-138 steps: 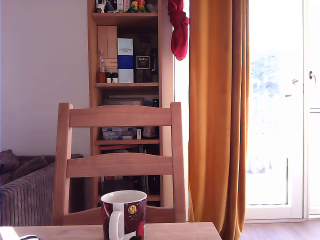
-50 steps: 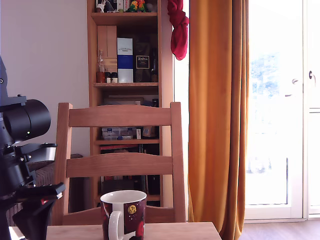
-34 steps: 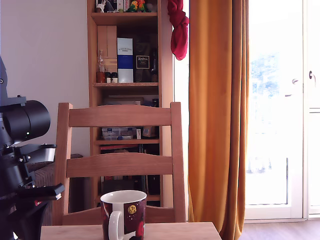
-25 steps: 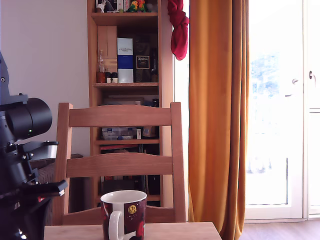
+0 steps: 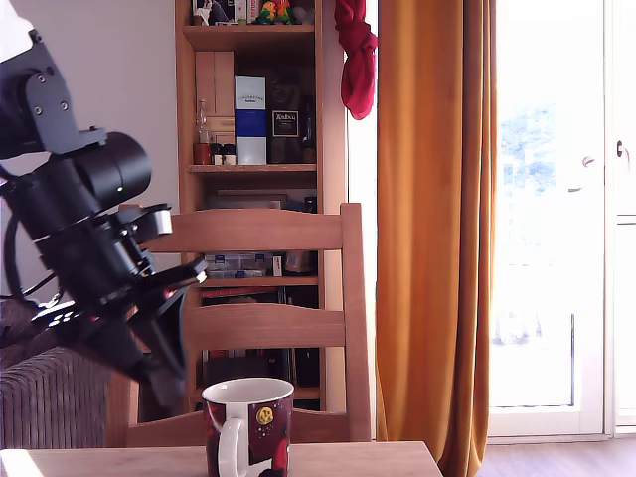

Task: Pick the grey coffee capsule and place it inside the red coffee cup

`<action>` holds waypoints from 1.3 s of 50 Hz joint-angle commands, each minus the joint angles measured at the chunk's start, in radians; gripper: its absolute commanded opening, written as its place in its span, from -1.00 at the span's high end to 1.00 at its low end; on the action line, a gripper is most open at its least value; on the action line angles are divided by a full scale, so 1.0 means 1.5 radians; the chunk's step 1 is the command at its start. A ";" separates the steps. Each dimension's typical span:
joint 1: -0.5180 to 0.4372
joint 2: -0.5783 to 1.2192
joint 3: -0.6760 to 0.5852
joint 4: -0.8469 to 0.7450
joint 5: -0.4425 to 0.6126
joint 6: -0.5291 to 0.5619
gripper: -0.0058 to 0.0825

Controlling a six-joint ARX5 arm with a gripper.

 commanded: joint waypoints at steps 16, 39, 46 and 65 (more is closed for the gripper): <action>-0.041 0.000 0.036 -0.003 0.005 -0.017 0.47; -0.088 0.000 0.043 0.007 0.003 -0.040 0.47; -0.098 0.001 0.043 -0.005 -0.003 -0.042 0.47; -0.101 0.001 0.043 -0.045 -0.019 -0.039 -0.20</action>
